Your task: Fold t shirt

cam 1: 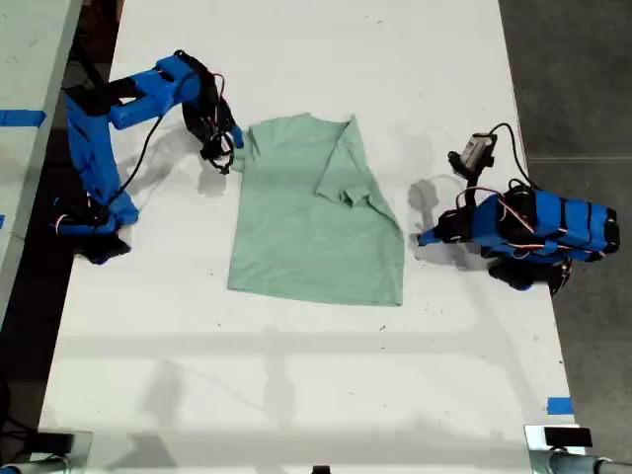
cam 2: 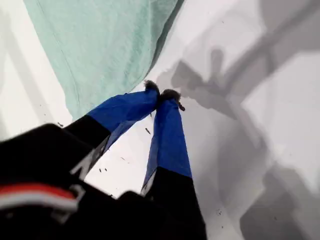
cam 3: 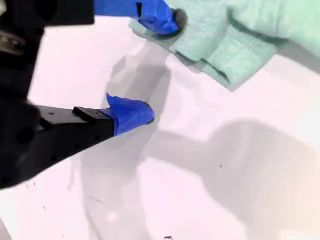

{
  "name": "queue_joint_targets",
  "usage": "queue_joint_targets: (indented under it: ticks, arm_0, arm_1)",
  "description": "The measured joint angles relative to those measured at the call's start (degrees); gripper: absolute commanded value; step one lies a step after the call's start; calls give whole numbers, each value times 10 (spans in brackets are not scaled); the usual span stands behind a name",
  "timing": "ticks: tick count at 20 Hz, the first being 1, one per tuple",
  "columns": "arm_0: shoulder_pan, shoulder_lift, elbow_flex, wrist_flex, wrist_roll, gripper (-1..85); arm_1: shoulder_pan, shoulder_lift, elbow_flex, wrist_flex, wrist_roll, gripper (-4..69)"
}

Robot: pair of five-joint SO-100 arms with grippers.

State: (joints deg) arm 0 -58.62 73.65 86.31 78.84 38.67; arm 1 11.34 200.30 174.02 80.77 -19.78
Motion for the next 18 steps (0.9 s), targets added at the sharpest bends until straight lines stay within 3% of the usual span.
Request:
queue_joint_targets:
  ticks: [3, 8, 12, 13, 14, 18]
  arm_0:
    - [34, -18, -43, 6, -4, 222]
    - [20, 52, -45, 39, -94, 217]
    - [31, 0, -46, 25, -95, 214]
    - [39, -33, -47, 18, -90, 132]
    - [47, -62, -78, 25, -81, -2]
    - [64, -153, -157, 56, -102, -3]
  arm_1:
    - [0, 0, 0, 0, 0, 21]
    - [-4, 0, 0, 0, 0, 21]
    - [-4, 0, 0, 0, 0, 21]
    - [-4, 0, 0, 0, 0, 21]
    - [-4, 0, 0, 0, 0, 21]
    - [-4, 0, 0, 0, 0, 21]
